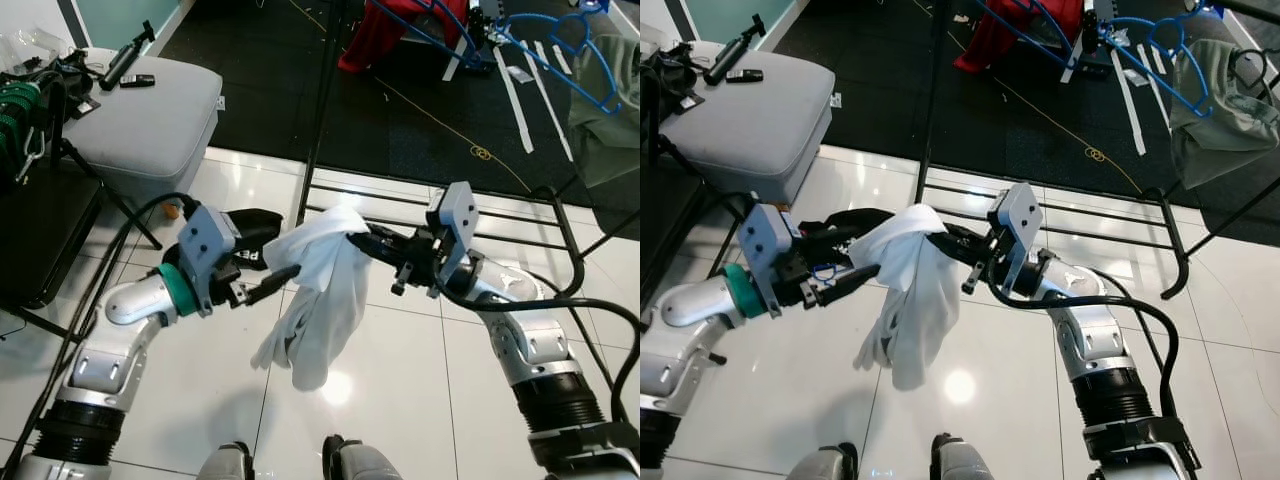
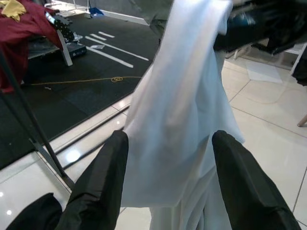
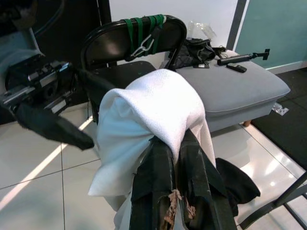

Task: Hang hanger

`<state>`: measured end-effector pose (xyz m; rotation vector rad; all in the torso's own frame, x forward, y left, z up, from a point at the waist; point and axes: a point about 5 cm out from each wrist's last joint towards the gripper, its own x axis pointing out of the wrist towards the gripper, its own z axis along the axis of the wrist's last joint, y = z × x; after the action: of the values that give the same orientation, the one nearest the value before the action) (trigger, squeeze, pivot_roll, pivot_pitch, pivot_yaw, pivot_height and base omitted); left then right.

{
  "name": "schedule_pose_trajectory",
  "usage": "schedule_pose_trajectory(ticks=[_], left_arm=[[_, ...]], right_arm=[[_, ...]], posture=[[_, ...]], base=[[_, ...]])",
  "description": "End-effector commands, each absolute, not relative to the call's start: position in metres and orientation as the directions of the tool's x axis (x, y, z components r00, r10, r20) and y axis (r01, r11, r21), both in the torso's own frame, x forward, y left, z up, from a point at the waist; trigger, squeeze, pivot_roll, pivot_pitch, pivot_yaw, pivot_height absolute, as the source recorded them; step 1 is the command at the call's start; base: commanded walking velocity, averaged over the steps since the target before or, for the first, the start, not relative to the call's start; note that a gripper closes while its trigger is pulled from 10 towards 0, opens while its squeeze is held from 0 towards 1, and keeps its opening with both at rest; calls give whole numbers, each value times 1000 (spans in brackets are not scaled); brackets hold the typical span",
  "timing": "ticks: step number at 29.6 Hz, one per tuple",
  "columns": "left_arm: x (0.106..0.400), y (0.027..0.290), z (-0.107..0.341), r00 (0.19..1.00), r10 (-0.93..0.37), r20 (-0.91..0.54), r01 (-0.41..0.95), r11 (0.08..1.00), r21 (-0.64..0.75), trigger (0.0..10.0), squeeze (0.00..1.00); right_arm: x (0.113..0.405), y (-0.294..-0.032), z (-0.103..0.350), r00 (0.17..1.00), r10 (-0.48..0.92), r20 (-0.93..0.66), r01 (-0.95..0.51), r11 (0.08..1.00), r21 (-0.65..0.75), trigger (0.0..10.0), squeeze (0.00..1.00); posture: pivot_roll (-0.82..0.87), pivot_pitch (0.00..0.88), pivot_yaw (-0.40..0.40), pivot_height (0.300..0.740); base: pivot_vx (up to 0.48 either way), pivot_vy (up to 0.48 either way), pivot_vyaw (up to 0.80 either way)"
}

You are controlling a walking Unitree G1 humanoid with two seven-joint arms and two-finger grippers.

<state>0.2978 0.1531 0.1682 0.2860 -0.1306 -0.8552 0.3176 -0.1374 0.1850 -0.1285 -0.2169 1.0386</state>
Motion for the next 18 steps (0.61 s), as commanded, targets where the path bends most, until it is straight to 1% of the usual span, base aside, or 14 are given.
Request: schedule_pose_trajectory(ticks=[1, 7, 8, 9, 10, 18], left_arm=[[297, 148, 158, 653, -758, -6, 728, 625, 282, 10000, 0], [296, 143, 155, 644, -765, 4, 738, 622, 262, 10000, 0], [296, 143, 154, 639, -769, 7, 743, 619, 256, 2863, 0], [296, 143, 154, 639, -769, 7, 743, 619, 256, 2863, 0], [297, 143, 155, 637, -771, 8, 745, 618, 253, 0, 0], [300, 145, 157, 633, -774, 14, 747, 614, 255, 0, 0]], right_arm=[[316, -140, 193, 486, 861, 151, -834, 508, -215, 0, 0], [315, -140, 193, 481, 863, 153, -837, 504, -212, 0, 0], [315, -139, 193, 479, 864, 154, -838, 502, -212, 0, 0], [315, -139, 193, 479, 864, 154, -838, 502, -212, 0, 0], [315, -139, 193, 478, 865, 154, -839, 502, -212, 0, 0], [315, -138, 193, 477, 866, 152, -840, 500, -211, 0, 0]], posture=[[-22, 117, -34, 740], [-25, 118, -33, 740], [-25, 118, -32, 740], [-25, 118, -32, 740], [-25, 118, -32, 740], [-20, 116, -30, 740]], base=[[0, 0, 0], [0, 0, 0], [0, 0, 0], [0, 0, 0], [0, 0, 0], [0, 0, 0]])
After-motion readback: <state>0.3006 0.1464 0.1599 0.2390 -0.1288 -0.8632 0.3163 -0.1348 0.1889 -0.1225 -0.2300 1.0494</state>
